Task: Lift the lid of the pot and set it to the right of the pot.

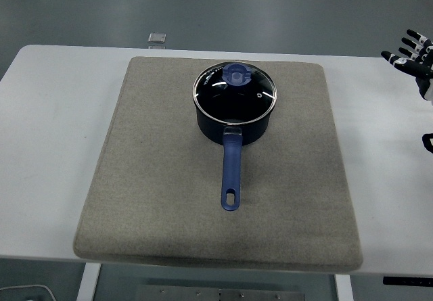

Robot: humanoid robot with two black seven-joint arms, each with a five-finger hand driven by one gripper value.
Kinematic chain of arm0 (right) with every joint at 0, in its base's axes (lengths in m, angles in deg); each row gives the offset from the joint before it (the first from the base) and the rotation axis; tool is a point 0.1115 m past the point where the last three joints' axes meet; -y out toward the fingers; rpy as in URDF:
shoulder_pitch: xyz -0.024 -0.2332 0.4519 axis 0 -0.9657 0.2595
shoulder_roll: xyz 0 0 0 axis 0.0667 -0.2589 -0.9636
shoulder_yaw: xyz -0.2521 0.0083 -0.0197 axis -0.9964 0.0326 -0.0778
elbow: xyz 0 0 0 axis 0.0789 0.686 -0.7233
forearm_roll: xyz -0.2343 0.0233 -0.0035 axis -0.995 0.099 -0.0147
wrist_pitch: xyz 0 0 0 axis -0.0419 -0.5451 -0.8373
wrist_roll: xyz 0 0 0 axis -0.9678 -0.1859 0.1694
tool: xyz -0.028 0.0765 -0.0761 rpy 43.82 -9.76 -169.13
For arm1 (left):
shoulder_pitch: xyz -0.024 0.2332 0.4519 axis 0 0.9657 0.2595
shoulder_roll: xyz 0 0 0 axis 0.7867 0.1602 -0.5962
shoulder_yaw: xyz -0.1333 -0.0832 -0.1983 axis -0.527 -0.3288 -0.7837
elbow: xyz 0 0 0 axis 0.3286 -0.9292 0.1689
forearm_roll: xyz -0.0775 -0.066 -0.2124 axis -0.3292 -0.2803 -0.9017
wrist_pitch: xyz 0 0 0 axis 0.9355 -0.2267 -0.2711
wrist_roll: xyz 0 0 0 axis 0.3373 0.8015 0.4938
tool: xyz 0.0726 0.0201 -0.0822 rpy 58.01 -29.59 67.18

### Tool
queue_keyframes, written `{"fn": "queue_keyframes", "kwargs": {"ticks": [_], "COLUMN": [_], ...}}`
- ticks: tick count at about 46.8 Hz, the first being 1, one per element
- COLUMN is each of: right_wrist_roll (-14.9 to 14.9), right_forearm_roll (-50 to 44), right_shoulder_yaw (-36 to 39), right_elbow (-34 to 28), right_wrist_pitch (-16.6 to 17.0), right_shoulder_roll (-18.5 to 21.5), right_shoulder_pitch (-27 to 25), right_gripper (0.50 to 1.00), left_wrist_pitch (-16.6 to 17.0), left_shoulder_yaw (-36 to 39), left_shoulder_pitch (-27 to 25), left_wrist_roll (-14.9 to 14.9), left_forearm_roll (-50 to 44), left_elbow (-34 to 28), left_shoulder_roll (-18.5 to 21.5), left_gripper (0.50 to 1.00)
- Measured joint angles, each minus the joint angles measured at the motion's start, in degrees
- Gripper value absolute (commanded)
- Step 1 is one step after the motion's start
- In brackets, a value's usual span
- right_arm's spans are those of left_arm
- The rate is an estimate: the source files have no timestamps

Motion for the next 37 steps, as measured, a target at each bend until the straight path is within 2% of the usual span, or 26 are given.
{"fn": "queue_keyframes", "kwargs": {"ticks": [37], "right_wrist_roll": [0.1], "right_forearm_roll": [0.1], "right_shoulder_yaw": [0.2], "right_elbow": [0.0], "right_wrist_pitch": [-0.3], "right_shoulder_roll": [0.0], "right_shoulder_pitch": [0.2], "right_gripper": [0.921], "left_wrist_pitch": [0.0], "left_shoulder_yaw": [0.1], "left_shoulder_pitch": [0.2], "left_wrist_roll": [-0.1], "left_forearm_roll": [0.0], "left_elbow": [0.6], "left_shoulder_roll": [0.0], "left_gripper": [1.0]}}
